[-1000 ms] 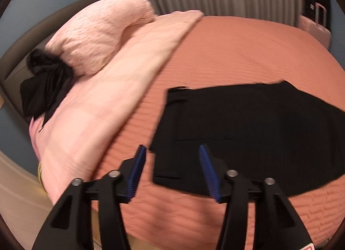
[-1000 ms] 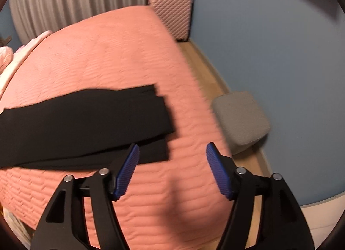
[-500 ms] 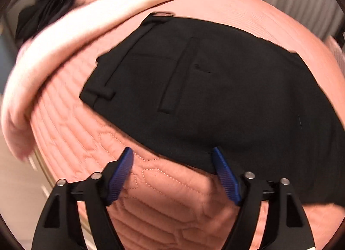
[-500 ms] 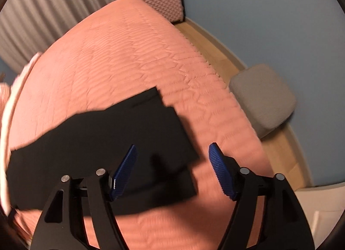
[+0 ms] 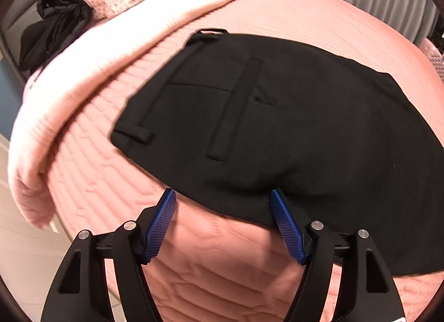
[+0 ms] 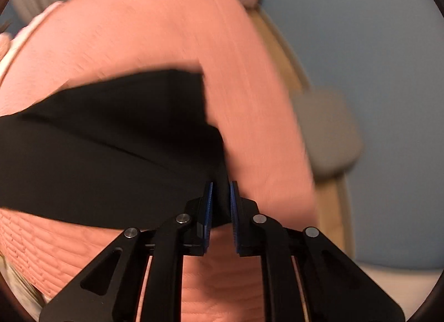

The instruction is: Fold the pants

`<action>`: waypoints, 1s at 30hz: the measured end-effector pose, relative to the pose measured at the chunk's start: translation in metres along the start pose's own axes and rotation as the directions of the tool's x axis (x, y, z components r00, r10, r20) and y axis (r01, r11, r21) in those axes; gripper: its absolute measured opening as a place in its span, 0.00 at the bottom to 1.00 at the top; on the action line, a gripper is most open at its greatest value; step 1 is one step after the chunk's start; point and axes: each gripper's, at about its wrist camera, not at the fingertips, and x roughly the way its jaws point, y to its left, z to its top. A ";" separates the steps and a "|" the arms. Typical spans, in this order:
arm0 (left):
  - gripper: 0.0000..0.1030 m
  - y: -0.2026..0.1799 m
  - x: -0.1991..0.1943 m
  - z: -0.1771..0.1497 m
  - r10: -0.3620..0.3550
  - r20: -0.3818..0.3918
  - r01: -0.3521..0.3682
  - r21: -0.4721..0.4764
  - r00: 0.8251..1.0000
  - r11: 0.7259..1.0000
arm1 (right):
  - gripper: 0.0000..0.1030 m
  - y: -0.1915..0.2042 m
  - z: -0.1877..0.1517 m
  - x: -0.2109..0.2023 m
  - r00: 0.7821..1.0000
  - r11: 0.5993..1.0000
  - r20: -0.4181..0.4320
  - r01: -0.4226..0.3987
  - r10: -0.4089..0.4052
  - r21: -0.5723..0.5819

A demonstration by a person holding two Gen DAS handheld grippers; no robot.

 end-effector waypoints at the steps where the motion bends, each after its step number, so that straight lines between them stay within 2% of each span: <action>1: 0.68 0.005 -0.001 0.004 0.019 0.014 -0.020 0.006 1.000 1.000 | 0.44 0.003 -0.003 -0.010 0.997 0.998 0.041 0.060 -0.061 0.018; 2: 0.68 0.010 -0.001 0.008 0.013 0.011 -0.013 0.010 1.000 1.000 | 0.62 0.007 -0.005 -0.019 0.994 0.996 0.072 0.081 -0.083 0.027; 3: 0.69 0.013 0.001 0.011 -0.002 -0.001 0.002 0.012 1.000 1.000 | 0.67 0.010 -0.006 -0.024 0.992 0.996 0.090 0.084 -0.086 0.023; 4: 0.69 0.015 0.004 0.013 -0.019 -0.016 0.020 0.026 1.000 0.999 | 0.69 0.017 -0.007 -0.028 0.989 0.994 0.103 0.105 -0.104 -0.004; 6: 0.69 0.011 0.007 0.017 -0.010 -0.008 0.010 0.075 1.000 0.997 | 0.69 0.028 -0.006 -0.032 0.983 0.986 0.106 0.155 -0.149 -0.054; 8: 0.69 -0.001 0.000 0.017 0.059 0.036 -0.064 0.162 0.998 0.985 | 0.69 0.037 -0.003 -0.046 0.967 0.971 0.146 0.223 -0.209 -0.088; 9: 0.69 -0.004 -0.005 0.016 0.086 0.067 -0.097 0.182 0.994 0.979 | 0.69 0.040 -0.003 -0.054 0.962 0.969 0.169 0.231 -0.214 -0.087; 10: 0.69 -0.004 -0.011 0.015 0.154 0.129 -0.177 0.196 0.980 0.964 | 0.69 0.041 -0.003 -0.064 0.954 0.967 0.197 0.242 -0.224 -0.073; 11: 0.69 0.003 -0.010 0.015 0.218 0.158 -0.248 0.199 0.963 0.948 | 0.69 0.043 -0.004 -0.071 0.948 0.965 0.213 0.256 -0.238 -0.059; 12: 0.69 0.010 -0.005 0.017 0.264 0.149 -0.290 0.191 0.953 0.938 | 0.69 0.048 -0.006 -0.077 0.945 0.964 0.225 0.257 -0.238 -0.062; 14: 0.61 0.038 0.008 0.023 0.315 0.078 -0.322 0.116 0.946 0.940 | 0.69 0.060 -0.006 -0.081 0.955 0.974 0.229 0.213 -0.190 -0.082; 15: 0.59 0.053 0.004 0.026 0.310 0.074 -0.314 0.059 0.948 0.948 | 0.69 0.068 -0.008 -0.084 0.960 0.978 0.233 0.182 -0.155 -0.103; 17: 0.60 0.062 -0.009 0.031 0.256 0.104 -0.259 0.013 0.961 0.966 | 0.70 0.101 -0.015 -0.088 0.962 0.973 0.249 0.157 -0.111 -0.171; 18: 0.61 0.060 -0.012 0.031 0.242 0.118 -0.246 0.020 0.963 0.969 | 0.70 0.116 -0.017 -0.087 0.964 0.971 0.250 0.139 -0.087 -0.196; 20: 0.63 0.050 0.002 0.035 0.268 0.123 -0.280 0.091 0.955 0.956 | 0.70 0.148 -0.021 -0.084 0.972 0.974 0.234 0.070 -0.018 -0.215; 21: 0.64 0.045 0.023 0.038 0.307 0.096 -0.318 0.144 0.947 0.937 | 0.70 0.159 -0.022 -0.083 0.975 0.976 0.223 0.031 0.019 -0.218; 22: 0.66 0.046 0.039 0.038 0.301 0.070 -0.309 0.167 0.951 0.936 | 0.70 0.173 -0.023 -0.082 0.977 0.974 0.207 -0.003 0.051 -0.228; 25: 0.70 0.051 0.049 0.054 0.278 0.074 -0.286 0.147 0.958 0.947 | 0.70 0.198 -0.024 -0.081 0.981 0.959 0.191 0.019 0.036 -0.283; 27: 0.70 0.052 0.052 0.066 0.284 0.075 -0.292 0.156 0.956 0.943 | 0.70 0.194 -0.026 -0.082 0.983 0.960 0.184 0.037 0.015 -0.279; 29: 0.67 0.049 0.031 0.068 0.305 0.129 -0.322 0.150 0.944 0.935 | 0.76 0.167 -0.023 -0.081 0.984 0.973 0.179 0.064 -0.024 -0.223; 30: 0.67 0.046 0.022 0.066 0.326 0.167 -0.352 0.154 0.930 0.923 | 0.76 0.156 -0.017 -0.084 0.983 0.980 0.178 0.068 -0.034 -0.188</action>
